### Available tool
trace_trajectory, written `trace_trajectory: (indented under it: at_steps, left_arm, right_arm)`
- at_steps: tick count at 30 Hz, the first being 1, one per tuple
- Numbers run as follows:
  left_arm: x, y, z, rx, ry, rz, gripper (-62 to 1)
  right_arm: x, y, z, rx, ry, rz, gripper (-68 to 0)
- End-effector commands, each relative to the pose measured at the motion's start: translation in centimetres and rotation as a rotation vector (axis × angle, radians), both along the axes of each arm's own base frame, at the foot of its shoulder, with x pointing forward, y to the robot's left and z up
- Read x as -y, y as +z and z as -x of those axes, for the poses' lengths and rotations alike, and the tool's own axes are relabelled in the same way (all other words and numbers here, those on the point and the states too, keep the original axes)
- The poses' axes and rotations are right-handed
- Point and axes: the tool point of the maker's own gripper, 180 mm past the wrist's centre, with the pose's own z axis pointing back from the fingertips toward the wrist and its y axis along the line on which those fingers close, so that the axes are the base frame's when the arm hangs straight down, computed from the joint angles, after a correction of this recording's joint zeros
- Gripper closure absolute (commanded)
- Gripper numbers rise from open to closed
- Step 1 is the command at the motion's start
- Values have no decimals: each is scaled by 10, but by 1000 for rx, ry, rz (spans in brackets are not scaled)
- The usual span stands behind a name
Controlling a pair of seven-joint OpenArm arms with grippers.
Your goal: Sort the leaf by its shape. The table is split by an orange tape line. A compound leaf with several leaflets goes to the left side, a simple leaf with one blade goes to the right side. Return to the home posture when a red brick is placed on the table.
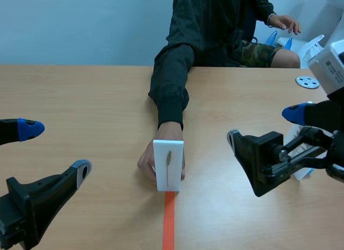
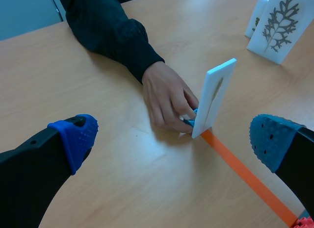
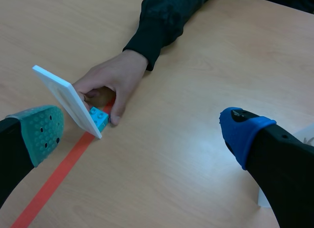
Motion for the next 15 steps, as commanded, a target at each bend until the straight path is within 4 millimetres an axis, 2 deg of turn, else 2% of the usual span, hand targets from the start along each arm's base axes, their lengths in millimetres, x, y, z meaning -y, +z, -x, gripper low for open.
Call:
trace_trajectory:
  at_steps: [1, 15]
  left_arm:
    - [4, 9, -1, 25, -7, 20, -623]
    - [5, -10, 1, -62, -47, -57, -623]
  right_arm:
    - [2, 6, -3, 25, -3, -4, -679]
    - [3, 4, -3, 23, -2, 16, -679]
